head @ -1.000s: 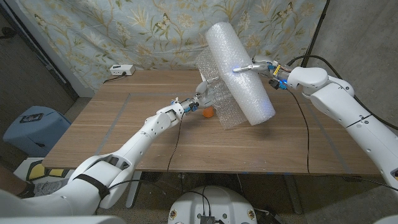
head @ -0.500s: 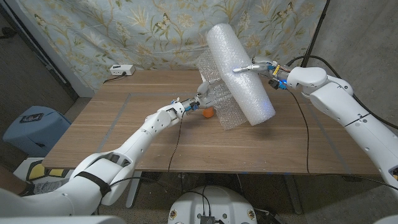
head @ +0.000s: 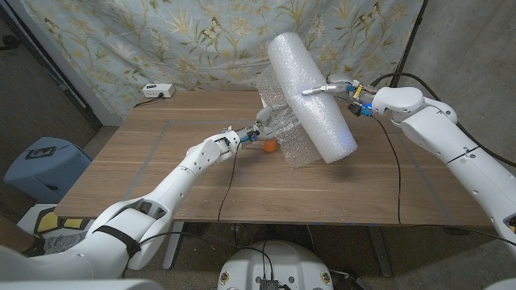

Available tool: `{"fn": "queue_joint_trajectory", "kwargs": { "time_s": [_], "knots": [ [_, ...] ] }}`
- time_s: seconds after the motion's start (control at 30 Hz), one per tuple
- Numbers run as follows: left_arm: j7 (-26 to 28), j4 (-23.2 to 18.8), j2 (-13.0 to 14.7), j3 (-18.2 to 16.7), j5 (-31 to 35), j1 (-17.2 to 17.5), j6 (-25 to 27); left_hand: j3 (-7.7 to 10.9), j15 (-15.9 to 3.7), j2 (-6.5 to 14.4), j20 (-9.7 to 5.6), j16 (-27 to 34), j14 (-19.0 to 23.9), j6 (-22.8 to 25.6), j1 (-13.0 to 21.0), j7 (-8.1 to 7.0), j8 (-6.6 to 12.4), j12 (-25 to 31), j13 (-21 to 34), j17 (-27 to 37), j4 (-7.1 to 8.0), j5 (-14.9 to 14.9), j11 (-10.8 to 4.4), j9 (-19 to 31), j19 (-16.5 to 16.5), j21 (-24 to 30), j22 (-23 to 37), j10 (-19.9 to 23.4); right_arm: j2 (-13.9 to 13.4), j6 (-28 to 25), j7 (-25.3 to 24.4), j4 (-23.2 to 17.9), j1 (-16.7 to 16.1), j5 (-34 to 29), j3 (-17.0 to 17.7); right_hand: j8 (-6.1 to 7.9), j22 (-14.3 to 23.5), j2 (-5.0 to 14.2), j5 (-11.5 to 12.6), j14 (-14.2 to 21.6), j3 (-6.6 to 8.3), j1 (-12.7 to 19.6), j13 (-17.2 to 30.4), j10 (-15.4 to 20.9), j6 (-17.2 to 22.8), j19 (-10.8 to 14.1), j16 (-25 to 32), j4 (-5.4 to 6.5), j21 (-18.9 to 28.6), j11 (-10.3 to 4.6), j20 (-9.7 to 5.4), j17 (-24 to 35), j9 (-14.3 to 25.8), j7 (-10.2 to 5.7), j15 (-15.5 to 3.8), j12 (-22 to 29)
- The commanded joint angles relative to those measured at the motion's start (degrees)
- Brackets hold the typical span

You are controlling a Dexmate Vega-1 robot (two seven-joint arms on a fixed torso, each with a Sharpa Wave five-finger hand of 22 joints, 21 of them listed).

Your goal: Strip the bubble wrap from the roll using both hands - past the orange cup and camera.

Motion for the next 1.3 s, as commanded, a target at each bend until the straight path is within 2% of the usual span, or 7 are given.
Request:
{"fn": "queue_joint_trajectory", "kwargs": {
  "time_s": [0.03, 0.2, 0.23, 0.27, 0.33, 1.13, 1.3],
  "knots": [
    [6.7, -3.5, 0.5, -0.1, -0.7, 1.4, 1.8, 0.83, -1.61, 0.4, -1.00, 1.4, 3.3, 3.5, 1.5, -0.89, 1.20, 1.0, 0.6, 0.5, -0.01, 0.2, -0.88, 0.3, 1.8, 1.3, 0.3, 3.2, -0.1, -0.3, 0.6, 0.1, -0.6, 1.0, 0.4, 0.26, 0.2, 9.17, 0.4, 3.2, -0.22, 8.7, 0.2, 3.9, 0.4, -0.2, -0.2, 0.12, 0.4, -3.13, 0.02, 0.2, 0.2, -0.11, -9.67, 0.1],
    [7.5, -3.9, 0.5, 0.1, -1.0, 1.6, 1.9, 1.20, -2.96, 0.8, -1.81, 2.5, 5.5, 5.7, 2.5, -2.02, 1.75, 1.7, 1.0, 1.0, 0.04, 0.1, -1.64, 0.4, 3.2, 2.3, 0.4, 5.3, 0.3, -0.5, 1.2, 0.6, -0.9, 2.8, 1.0, 0.21, 0.2, 9.16, 0.4, 3.1, -0.32, 8.5, 0.2, 3.7, 0.4, -0.2, -0.4, 0.18, 0.5, -3.18, 0.07, 0.3, 0.2, -0.06, -9.55, 0.1],
    [7.5, -3.8, 0.5, 0.1, -1.1, 1.5, 1.8, 1.22, -3.04, 0.9, -1.94, 2.6, 5.5, 5.8, 2.7, -2.04, 1.76, 1.7, 1.1, 1.1, 0.03, 0.1, -1.55, 0.4, 3.3, 2.4, 0.4, 5.5, 0.4, -0.5, 1.4, 0.8, -1.0, 3.2, 1.1, 0.15, 0.2, 9.14, 0.4, 3.2, -0.35, 8.5, 0.2, 3.7, 0.3, -0.2, -0.4, 0.17, 0.5, -3.36, 0.07, 0.3, 0.3, 0.00, -9.57, 0.1],
    [7.4, -3.7, 0.5, 0.2, -1.1, 1.5, 1.8, 1.30, -3.05, 0.9, -2.04, 2.5, 5.6, 5.9, 2.7, -2.05, 1.72, 1.7, 1.1, 1.1, 0.14, 0.1, -0.55, 0.4, 3.3, 2.5, 0.5, 5.4, 0.4, -0.3, 1.6, 1.0, -1.0, 3.5, 1.1, 0.11, 0.2, 9.14, 0.4, 3.1, -0.38, 8.5, 0.2, 3.6, 0.3, -0.2, -0.4, 0.20, 0.5, -3.28, 0.08, 0.3, 0.3, 0.02, -9.52, 0.1],
    [7.0, -3.4, 0.5, 0.4, -1.2, 1.3, 1.9, 1.31, -3.09, 0.9, -2.10, 2.6, 5.7, 6.1, 2.8, -1.98, 1.76, 1.6, 1.2, 1.2, 0.20, 0.1, -0.45, 0.4, 3.3, 2.6, 0.5, 5.3, 0.4, -0.5, 1.5, 1.1, -1.1, 3.7, 1.1, 0.07, 0.2, 9.20, 0.4, 3.1, -0.42, 8.4, 0.2, 3.5, 0.2, -0.3, -0.5, 0.23, 0.5, -3.19, 0.09, 0.4, 0.3, -0.02, -9.51, 0.1],
    [7.7, -3.5, 1.0, 0.4, -3.3, 0.3, 6.0, 1.48, -3.13, 0.7, -2.27, 2.6, 5.3, 6.5, 3.3, -2.21, 1.49, 1.5, 1.9, 1.7, 0.36, 0.0, -0.60, 0.6, 3.0, 3.2, 0.6, 5.5, 2.8, -1.3, 3.9, 6.2, -0.4, 10.4, 1.1, -0.26, 0.2, 9.40, 0.5, 3.2, -0.74, 8.2, 0.3, 3.5, 0.2, -0.3, -1.0, 0.24, 0.8, -3.31, 0.28, 0.5, 0.5, 0.09, -9.55, 0.2],
    [8.2, -3.4, 1.0, 0.4, -3.7, -0.4, 7.3, 1.81, -3.52, 1.0, -2.66, 2.9, 6.2, 7.3, 3.8, -2.44, 1.64, 1.8, 2.2, 1.8, 0.43, 0.0, -1.24, 0.7, 3.4, 3.7, 0.6, 6.5, 3.4, -1.1, 4.9, 7.7, 0.1, 11.8, 1.2, -0.34, 0.2, 9.47, 0.5, 3.2, -0.81, 8.2, 0.2, 3.4, 0.2, -0.3, -1.1, 0.25, 0.9, -3.08, 0.28, 0.6, 0.5, 0.19, -9.43, 0.2]
  ]
}}
